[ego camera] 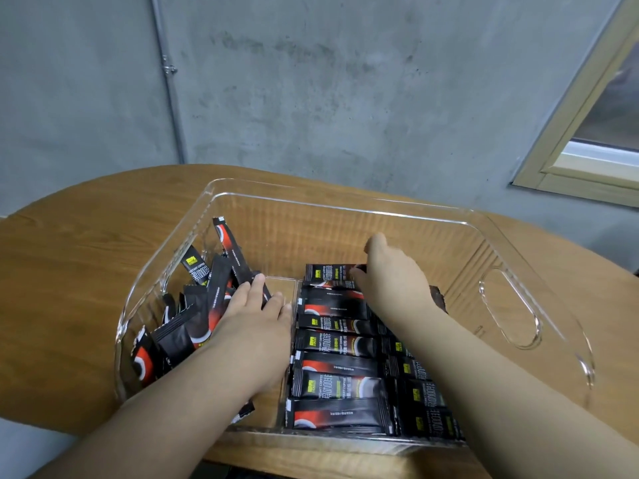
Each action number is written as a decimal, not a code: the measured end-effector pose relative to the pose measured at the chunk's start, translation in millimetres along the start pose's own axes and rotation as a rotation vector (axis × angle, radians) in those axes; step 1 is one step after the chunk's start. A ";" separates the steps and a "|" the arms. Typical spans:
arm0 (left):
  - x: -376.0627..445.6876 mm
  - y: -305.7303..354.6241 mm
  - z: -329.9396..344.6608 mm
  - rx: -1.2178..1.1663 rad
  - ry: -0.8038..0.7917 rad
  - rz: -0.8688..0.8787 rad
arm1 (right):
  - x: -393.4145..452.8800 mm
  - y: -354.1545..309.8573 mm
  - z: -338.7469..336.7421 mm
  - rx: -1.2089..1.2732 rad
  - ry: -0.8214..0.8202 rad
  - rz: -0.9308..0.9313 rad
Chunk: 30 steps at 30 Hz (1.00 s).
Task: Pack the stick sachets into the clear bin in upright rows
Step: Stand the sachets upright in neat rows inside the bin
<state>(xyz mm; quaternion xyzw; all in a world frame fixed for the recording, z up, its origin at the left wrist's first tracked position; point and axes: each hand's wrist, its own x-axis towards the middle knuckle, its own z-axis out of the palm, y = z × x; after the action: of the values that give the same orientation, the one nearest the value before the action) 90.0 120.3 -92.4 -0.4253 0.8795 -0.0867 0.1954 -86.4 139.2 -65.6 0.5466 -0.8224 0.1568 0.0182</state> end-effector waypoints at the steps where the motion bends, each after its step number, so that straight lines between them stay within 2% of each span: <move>1: -0.2 0.1 -0.5 0.001 0.003 0.002 | -2.6 -0.3 -2.8 -0.142 0.046 -0.050; 3: -0.3 0.2 -0.8 0.000 0.008 0.005 | -3.7 0.4 -7.6 -0.302 0.100 -0.126; 5: -0.1 0.1 -1.0 -0.002 0.009 0.004 | -0.7 1.8 -6.4 -0.304 0.092 -0.196; 10: 0.1 -0.6 -0.6 0.000 0.002 0.005 | 2.2 4.1 6.7 -0.296 -0.122 -0.373; 12: 0.1 -0.4 -0.4 0.001 0.004 0.009 | 4.2 2.7 7.5 -0.305 -0.118 -0.410; 14: -0.1 -0.3 -0.8 0.002 0.008 0.014 | 6.9 -6.4 2.1 -0.183 -0.073 -0.443; 16: -1.1 -0.8 -1.9 0.009 0.011 0.019 | 10.6 -23.8 -7.4 0.035 -0.106 -0.440; 21: -1.6 -0.3 -4.4 0.023 0.001 0.025 | 27.2 -76.8 -12.7 0.279 -0.426 -0.402; 25: 0.3 0.4 -5.1 0.038 -0.036 0.017 | 33.5 -104.9 -0.6 0.563 -0.513 -0.320; 27: 1.4 0.3 -5.3 0.039 -0.030 0.025 | 30.7 -112.2 5.2 0.656 -0.510 -0.312; 30: 1.4 -0.7 -4.5 0.024 -0.009 0.035 | 28.3 -110.1 5.9 0.682 -0.379 -0.303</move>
<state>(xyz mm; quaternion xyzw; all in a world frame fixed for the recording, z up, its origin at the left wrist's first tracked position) 87.9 118.7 -88.4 -0.4077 0.8848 -0.0919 0.2061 2.7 73.3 -39.3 0.6554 -0.6224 0.3120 -0.2927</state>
